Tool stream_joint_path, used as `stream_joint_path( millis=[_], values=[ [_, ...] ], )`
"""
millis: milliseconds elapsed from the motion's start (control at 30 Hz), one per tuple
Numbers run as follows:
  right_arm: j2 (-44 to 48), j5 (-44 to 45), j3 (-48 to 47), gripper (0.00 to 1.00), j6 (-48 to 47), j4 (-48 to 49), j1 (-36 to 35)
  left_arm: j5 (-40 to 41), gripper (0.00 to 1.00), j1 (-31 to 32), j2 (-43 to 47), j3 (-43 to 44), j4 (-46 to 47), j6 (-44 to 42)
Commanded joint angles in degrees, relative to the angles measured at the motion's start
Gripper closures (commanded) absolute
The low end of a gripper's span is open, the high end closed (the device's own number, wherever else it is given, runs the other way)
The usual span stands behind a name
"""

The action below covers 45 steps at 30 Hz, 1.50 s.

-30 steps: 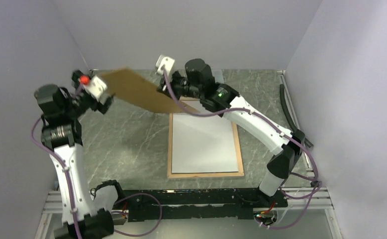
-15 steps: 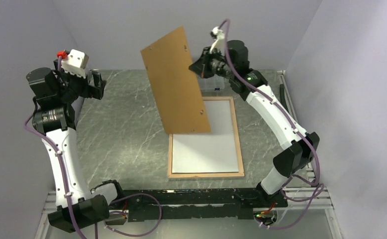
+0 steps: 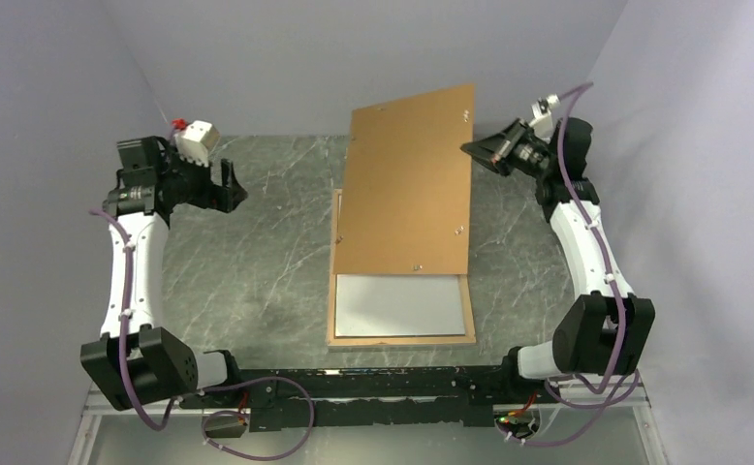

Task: Put the photo into the frame
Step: Turn over the photo frame item on the photo frame.

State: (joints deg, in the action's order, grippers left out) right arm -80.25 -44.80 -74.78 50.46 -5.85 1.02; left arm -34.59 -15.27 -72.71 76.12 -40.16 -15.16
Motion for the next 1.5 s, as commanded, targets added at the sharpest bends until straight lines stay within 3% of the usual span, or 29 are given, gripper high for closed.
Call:
stream_joint_path(
  millis=[0, 300, 467, 767, 1100, 1467],
  values=[
    [4.25, -12.44, 7.75, 1.00, 11.11, 13.30, 5.68, 0.80, 0.05, 5.39, -0.50, -1.42, 0.30, 0.17],
    [5.35, -15.76, 12.82, 1.00, 0.95, 4.60, 8.11, 5.01, 0.05, 13.78, -3.49, -7.29, 3.24, 0.15],
    [3.07, -17.39, 15.75, 1.00, 0.81, 5.65, 8.21, 6.57, 0.07, 17.01, -4.48, -9.49, 4.07, -0.15],
    [-1.19, -18.33, 17.79, 1.00, 1.00, 9.65, 8.05, 7.51, 0.06, 17.77, -4.46, -10.69, 4.04, -0.75],
    [-5.01, -15.15, 17.00, 1.00, -4.17, 4.00, 5.91, 9.10, 0.06, 18.52, -6.22, -9.58, 3.82, -0.04],
    [-9.19, -13.20, 17.43, 1.00, -2.68, 7.61, 3.99, 9.65, 0.06, 18.53, -4.97, -11.52, 3.74, -1.87]
  ],
)
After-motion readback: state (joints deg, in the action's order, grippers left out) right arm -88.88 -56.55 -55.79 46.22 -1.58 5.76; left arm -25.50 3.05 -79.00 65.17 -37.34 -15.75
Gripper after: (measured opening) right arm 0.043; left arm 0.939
